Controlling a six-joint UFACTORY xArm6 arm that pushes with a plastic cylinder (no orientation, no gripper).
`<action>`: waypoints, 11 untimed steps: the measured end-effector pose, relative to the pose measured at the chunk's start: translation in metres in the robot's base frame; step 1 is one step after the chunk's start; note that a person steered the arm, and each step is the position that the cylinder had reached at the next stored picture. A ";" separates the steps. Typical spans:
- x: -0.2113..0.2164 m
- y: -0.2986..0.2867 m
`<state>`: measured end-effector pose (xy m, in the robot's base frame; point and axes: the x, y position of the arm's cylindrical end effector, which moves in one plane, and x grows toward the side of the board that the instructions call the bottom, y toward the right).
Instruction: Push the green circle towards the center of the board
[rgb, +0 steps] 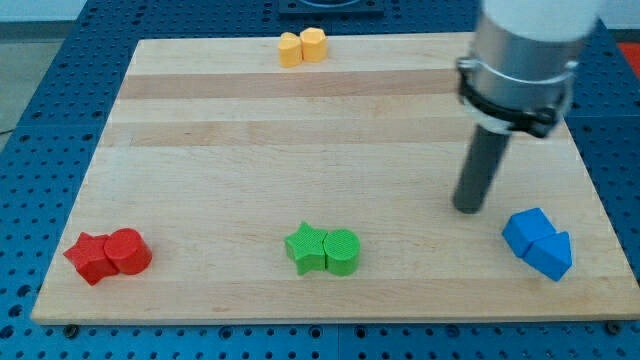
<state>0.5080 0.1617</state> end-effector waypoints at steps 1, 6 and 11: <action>0.023 0.021; 0.081 -0.116; -0.006 -0.185</action>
